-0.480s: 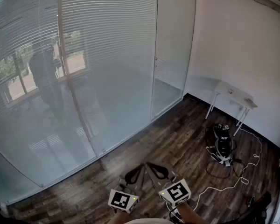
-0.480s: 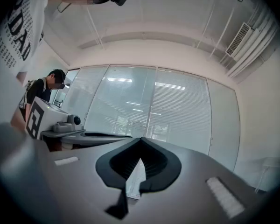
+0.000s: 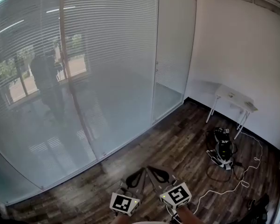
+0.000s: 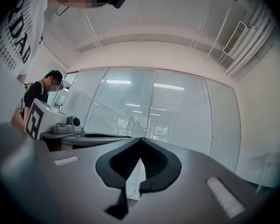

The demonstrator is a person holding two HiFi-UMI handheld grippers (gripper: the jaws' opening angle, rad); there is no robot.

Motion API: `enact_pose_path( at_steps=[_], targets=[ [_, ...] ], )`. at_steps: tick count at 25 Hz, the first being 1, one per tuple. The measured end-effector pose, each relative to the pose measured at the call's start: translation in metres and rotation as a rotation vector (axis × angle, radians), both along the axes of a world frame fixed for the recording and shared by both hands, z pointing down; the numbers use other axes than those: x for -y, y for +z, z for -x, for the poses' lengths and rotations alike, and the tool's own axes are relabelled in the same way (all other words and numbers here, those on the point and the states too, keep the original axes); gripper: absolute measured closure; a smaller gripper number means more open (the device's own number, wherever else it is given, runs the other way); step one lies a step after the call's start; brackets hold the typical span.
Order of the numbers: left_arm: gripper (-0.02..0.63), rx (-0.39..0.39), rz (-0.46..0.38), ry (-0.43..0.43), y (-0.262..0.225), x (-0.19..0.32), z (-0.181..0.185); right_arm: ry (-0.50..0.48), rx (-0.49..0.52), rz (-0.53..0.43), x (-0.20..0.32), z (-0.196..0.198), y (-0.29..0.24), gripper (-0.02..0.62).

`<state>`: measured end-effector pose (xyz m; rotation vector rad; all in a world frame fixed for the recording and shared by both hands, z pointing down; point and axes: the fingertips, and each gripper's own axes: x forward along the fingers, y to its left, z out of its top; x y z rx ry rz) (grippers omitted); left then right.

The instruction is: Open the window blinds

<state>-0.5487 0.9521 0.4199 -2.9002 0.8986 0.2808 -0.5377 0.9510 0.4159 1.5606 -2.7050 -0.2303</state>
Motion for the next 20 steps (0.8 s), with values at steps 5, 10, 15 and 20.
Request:
enact_pose_path(
  at_steps=[5,10,15,20],
  targets=[
    [0.615,0.008,0.019,-0.013,0.003,-0.001,0.004,-0.013,-0.027,0.003,-0.002,0.004,-0.001,0.588],
    [0.615,-0.049,-0.007,-0.015,-0.012,-0.003,0.006,-0.025,0.027,0.026,-0.001,0.006,-0.001,0.588],
    [0.615,-0.047,0.008,-0.008,-0.005,-0.001,0.016,-0.027,-0.043,0.001,0.0,0.02,0.002,0.588],
    [0.615,-0.055,0.006,0.009,-0.01,0.004,0.022,0.008,-0.108,-0.045,0.003,0.027,-0.004,0.588]
  ],
)
